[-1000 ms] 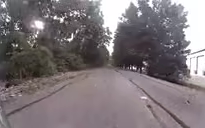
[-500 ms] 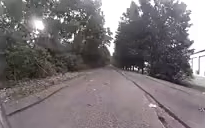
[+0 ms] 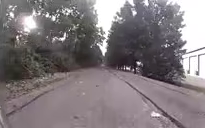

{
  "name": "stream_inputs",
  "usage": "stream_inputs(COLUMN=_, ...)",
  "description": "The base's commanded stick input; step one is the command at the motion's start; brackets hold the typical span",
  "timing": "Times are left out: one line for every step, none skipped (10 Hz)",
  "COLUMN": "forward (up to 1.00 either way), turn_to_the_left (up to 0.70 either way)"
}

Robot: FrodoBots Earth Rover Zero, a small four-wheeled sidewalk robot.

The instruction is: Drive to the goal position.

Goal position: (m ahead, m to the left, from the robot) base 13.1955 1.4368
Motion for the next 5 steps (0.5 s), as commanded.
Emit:
stream_inputs(forward=0.7, turn_to_the_left=0.0)
stream_inputs(forward=0.7, turn_to_the_left=0.0)
stream_inputs(forward=0.7, turn_to_the_left=0.0)
stream_inputs(forward=0.7, turn_to_the_left=0.0)
stream_inputs(forward=0.7, turn_to_the_left=0.0)
